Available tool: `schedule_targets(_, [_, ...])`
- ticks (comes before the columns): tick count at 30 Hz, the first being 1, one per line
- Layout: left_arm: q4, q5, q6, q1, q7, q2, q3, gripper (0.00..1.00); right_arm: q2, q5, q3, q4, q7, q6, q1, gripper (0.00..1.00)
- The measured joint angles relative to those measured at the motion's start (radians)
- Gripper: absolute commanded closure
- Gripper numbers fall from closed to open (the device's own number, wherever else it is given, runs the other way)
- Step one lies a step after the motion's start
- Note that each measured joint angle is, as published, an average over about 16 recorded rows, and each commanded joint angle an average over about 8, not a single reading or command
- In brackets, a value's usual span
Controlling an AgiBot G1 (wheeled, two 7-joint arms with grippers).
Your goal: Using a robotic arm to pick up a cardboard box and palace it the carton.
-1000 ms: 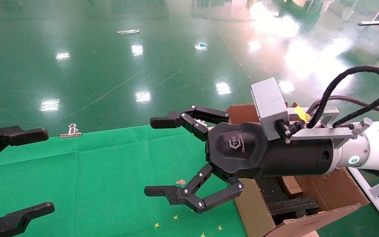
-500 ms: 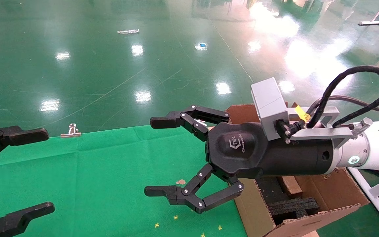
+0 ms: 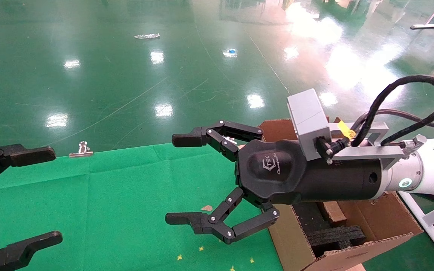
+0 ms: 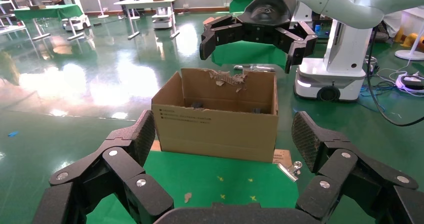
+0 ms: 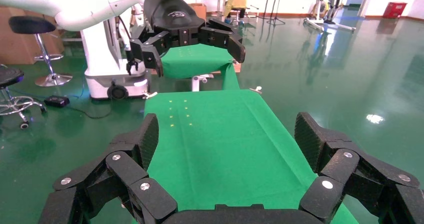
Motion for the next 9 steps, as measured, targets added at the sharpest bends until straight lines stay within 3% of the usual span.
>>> schedule_targets(9, [0.000, 0.000, 0.000, 0.000, 0.000, 0.000, 0.000, 0.00, 0.000, 0.000, 0.000, 0.000, 0.000, 0.000, 0.000, 0.00])
